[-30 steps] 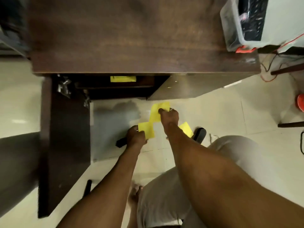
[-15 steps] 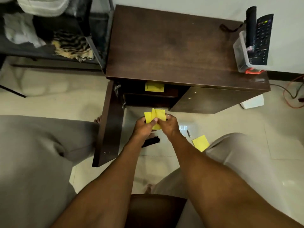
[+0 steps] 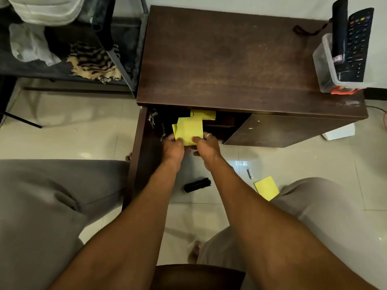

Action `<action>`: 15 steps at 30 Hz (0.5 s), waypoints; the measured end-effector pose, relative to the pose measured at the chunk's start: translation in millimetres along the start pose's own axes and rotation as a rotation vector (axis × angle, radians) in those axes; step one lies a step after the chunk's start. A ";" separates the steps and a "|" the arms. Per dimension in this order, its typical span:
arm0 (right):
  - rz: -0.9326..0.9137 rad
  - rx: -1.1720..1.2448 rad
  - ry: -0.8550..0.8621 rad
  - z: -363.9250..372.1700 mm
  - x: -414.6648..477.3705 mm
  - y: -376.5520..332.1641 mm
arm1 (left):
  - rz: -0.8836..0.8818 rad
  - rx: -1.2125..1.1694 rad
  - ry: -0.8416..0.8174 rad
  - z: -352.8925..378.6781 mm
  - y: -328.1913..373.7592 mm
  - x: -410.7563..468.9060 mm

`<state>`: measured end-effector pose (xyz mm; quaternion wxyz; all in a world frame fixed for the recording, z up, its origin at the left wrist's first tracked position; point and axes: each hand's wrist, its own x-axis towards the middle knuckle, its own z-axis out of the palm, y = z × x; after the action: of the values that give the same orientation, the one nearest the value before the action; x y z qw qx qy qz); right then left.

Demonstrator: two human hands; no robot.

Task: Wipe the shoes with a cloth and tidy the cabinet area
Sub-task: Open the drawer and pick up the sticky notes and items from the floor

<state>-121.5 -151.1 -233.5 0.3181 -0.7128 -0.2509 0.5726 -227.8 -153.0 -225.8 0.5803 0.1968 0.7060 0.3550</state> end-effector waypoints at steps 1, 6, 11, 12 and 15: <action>-0.009 0.024 0.014 2.7 5.9 -3.8 | 0.004 -0.032 0.004 2.7 7.1 6.3; -0.040 0.196 0.066 20.4 27.5 -31.9 | -0.087 -0.423 0.112 12.0 41.9 22.8; -0.013 0.096 0.087 35.6 44.9 -53.4 | -0.173 -0.525 0.183 15.1 38.4 42.1; -0.008 0.082 0.091 37.0 47.7 -54.4 | -0.180 -0.493 0.166 16.0 39.8 45.9; -0.007 0.117 0.050 34.1 49.5 -55.9 | -0.212 -0.542 0.221 18.3 43.4 61.2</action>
<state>-143.7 -72.2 -229.5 0.3672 -0.7061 -0.2114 0.5674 -231.3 -76.7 -237.1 0.5653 -0.0794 0.6609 0.4872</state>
